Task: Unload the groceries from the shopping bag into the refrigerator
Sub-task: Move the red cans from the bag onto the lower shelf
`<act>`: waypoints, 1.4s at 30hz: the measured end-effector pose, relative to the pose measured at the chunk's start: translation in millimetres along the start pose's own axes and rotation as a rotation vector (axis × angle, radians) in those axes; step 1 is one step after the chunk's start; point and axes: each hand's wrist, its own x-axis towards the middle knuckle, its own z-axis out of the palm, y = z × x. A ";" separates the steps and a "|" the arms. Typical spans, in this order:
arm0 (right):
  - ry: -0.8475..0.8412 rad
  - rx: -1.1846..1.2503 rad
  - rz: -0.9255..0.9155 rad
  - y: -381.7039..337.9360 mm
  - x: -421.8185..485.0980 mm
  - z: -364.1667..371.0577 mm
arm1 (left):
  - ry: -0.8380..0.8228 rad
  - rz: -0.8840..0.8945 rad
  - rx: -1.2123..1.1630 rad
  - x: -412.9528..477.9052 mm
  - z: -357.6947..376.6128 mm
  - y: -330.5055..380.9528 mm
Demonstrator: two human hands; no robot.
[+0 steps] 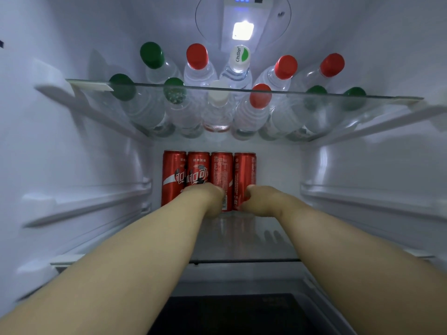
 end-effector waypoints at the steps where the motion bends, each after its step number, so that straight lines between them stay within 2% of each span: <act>1: 0.032 0.032 -0.007 -0.4 -4.2 -2.3 | 0.037 0.000 -0.052 -3.7 -1.8 -1.2; 4: 0.102 0.087 -0.048 -5.0 -21.6 -12.2 | 0.172 0.002 -0.160 -23.8 -12.0 -4.9; 8: 0.173 0.086 -0.087 -13.9 -59.2 -27.8 | 0.321 -0.004 -0.189 -65.5 -28.9 -5.9; 15: 0.476 0.118 -0.214 -17.8 -155.1 -33.4 | 0.608 0.055 -0.276 -155.0 -25.2 15.0; 20: 0.516 0.184 -0.249 -7.5 -216.9 -5.3 | 0.760 0.159 -0.405 -207.3 -1.5 38.1; 23: 0.483 0.226 -0.228 0.1 -248.8 24.6 | 0.714 0.197 -0.495 -232.5 24.0 54.9; 28: 0.418 0.184 -0.078 19.5 -293.3 71.0 | 0.562 0.247 -0.591 -260.4 75.5 79.7; 37: 0.240 0.195 0.287 43.8 -400.6 139.4 | 0.237 0.537 -0.603 -315.0 150.7 132.9; 42: 0.240 0.204 0.513 56.2 -475.4 157.5 | 0.138 0.734 -0.633 -352.2 173.3 177.1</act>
